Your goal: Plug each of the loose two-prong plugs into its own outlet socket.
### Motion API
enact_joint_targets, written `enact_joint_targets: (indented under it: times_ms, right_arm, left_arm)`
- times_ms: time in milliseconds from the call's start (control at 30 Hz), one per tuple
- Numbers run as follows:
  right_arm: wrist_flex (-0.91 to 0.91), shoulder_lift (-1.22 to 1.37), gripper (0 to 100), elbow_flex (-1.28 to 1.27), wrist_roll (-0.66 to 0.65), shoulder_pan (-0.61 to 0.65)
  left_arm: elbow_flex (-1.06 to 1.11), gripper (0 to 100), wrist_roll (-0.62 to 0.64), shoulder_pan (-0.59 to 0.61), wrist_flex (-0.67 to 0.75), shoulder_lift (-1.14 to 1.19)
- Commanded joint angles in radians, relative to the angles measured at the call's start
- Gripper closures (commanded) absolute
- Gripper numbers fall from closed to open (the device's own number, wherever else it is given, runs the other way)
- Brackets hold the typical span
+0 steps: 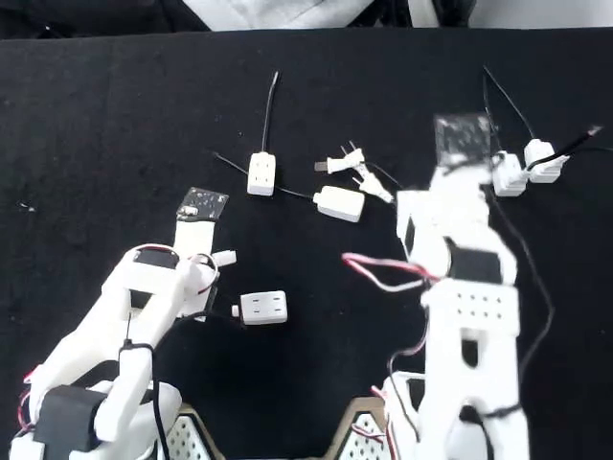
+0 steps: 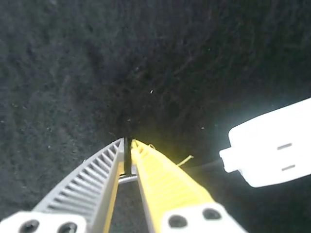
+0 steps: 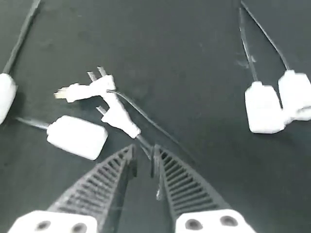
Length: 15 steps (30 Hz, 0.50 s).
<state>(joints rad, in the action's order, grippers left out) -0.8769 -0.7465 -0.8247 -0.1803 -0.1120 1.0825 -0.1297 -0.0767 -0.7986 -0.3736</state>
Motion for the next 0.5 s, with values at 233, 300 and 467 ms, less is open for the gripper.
enact_joint_targets:
  times_ms: [233, 300, 467]
  right_arm:
    - [-0.239, 0.636, 94.8, 0.524, -0.368, 0.048]
    - [-0.161, 0.736, 94.8, 0.532, -0.479, 0.034]
    - [0.017, 0.920, 94.5, 0.535, -0.614, 0.012]
  left_arm:
    - [-0.022, 97, 0.006, 0.021, 0.028, 0.025]
    - [-0.022, 97, 0.006, 0.021, 0.028, 0.025]
    - [-0.022, 97, 0.006, 0.021, 0.026, 0.026]
